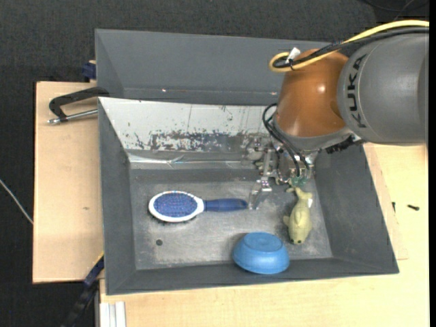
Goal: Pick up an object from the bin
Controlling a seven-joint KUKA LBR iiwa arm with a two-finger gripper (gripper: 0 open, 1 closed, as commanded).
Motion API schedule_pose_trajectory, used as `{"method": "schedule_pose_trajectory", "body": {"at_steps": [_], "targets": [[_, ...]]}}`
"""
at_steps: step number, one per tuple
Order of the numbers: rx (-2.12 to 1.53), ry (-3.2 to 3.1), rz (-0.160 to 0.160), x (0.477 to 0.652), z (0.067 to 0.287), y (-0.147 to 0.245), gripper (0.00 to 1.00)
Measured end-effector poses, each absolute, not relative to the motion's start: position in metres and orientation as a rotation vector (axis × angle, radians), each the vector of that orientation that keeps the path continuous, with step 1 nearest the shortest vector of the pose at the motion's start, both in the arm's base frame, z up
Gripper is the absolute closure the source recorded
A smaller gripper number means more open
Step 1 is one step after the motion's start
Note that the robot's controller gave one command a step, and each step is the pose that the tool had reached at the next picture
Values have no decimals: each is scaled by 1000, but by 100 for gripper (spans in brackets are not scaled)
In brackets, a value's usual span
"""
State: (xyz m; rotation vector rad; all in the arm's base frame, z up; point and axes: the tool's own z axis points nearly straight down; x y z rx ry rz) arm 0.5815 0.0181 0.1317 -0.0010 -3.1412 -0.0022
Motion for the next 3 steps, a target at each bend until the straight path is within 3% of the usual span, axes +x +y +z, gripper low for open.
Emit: {"method": "schedule_pose_trajectory", "body": {"at_steps": [1, 2, 3], "targets": [[502, -3100, -4, 566, 75, 55, 0], [499, -3104, -2, 567, 76, 54, 100], [1129, -2944, 4, 564, 226, 52, 100]]}}
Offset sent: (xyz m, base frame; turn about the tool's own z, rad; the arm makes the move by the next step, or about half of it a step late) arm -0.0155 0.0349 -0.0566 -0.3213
